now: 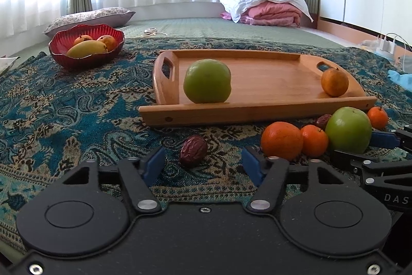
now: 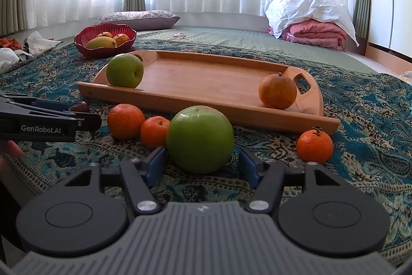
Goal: Organize fruits
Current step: 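Grasp the dried red date with the left tool while the right tool grasps the green apple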
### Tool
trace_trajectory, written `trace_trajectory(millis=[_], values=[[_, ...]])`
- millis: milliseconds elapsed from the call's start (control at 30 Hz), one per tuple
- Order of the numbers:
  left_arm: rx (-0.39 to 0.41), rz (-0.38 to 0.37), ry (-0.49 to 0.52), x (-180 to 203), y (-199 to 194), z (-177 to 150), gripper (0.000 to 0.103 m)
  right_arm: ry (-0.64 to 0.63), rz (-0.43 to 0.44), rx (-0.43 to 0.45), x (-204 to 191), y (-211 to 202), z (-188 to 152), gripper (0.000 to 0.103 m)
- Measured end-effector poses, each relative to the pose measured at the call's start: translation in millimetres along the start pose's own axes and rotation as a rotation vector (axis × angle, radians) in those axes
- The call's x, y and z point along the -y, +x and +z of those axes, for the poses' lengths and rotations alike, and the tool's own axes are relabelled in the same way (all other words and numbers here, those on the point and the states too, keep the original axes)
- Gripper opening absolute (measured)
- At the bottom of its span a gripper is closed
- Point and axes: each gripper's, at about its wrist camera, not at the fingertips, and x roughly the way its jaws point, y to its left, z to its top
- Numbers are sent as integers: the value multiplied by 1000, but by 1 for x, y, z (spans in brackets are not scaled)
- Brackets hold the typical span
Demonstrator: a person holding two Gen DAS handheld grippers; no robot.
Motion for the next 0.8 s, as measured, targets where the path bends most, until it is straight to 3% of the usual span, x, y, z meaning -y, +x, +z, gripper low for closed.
trace_trajectory(millis=[67,467,800], values=[[-6,-11,-6,-1,1,1,50,0,0,0,0,0,0,67],[-24,-38,-16,-1,5,4,27,-1,4,0,-1,2,1,63],[-31,-70,7,10,5,4,22,13,4,0,0,5,0,63]])
